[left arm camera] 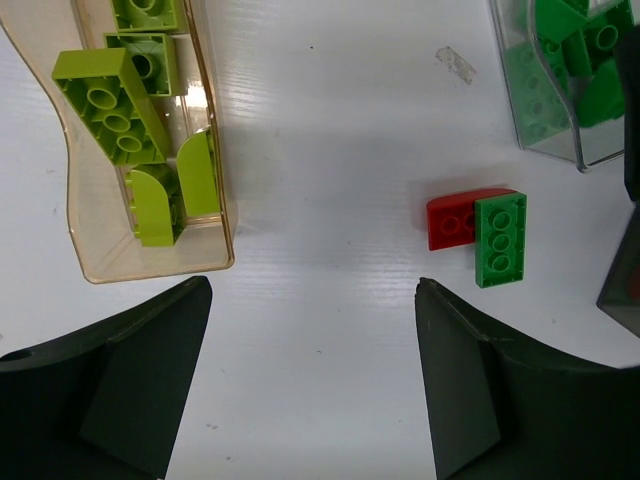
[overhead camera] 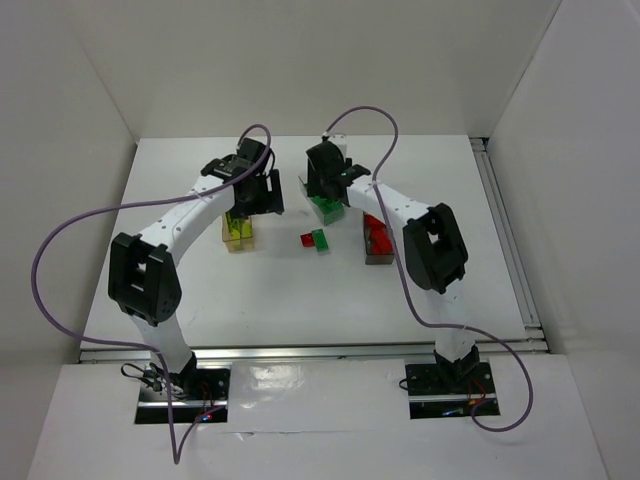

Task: Sort the legos into containers by color

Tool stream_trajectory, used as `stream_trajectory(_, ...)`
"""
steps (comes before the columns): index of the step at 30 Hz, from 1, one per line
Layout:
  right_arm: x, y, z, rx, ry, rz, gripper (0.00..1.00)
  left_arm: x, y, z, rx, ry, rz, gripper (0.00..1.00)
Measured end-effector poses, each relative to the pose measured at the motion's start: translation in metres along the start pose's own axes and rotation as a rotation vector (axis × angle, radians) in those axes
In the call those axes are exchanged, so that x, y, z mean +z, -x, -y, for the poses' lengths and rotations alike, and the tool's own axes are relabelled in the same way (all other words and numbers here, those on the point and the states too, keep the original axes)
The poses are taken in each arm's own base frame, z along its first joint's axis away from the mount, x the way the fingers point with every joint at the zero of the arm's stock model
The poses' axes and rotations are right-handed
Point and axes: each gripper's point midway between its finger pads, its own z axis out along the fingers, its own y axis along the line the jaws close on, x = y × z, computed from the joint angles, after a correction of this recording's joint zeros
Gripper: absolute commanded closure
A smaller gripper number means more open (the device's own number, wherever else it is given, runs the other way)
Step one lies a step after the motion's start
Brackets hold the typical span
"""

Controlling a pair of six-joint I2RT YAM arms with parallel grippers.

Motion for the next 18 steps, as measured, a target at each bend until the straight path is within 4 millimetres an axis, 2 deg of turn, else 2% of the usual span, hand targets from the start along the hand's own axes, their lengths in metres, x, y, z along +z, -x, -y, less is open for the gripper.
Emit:
stream_trajectory(3, -0.017, -0.011, 0.008, -0.015, 0.002, -0.007, 0.37, -0.002, 0.002, -0.001, -0.004, -0.001, 0.006, 0.10)
stream_trajectory(6, -0.049, -0.033, 0.021, -0.049, 0.018, -0.036, 0.37, -0.002, 0.003, -0.003, -0.006, 0.005, 0.009, 0.10)
stream_trajectory(8, -0.074, -0.045, 0.024, -0.074, 0.048, -0.039, 0.33, -0.001, 0.003, -0.005, -0.010, 0.010, 0.009, 0.10)
stream_trajectory(11, -0.095, -0.055, 0.016, -0.109, 0.095, -0.037, 0.29, -0.001, 0.005, -0.008, -0.014, 0.017, 0.012, 0.10)
stream_trajectory(15, -0.097, -0.082, 0.000, -0.176, 0.169, -0.092, 0.22, -0.001, 0.007, -0.011, -0.021, 0.021, 0.017, 0.10)
stream_trajectory(18, -0.087, -0.102, -0.009, -0.221, 0.207, -0.147, 0.20, -0.002, 0.007, -0.011, -0.023, 0.021, 0.018, 0.10)
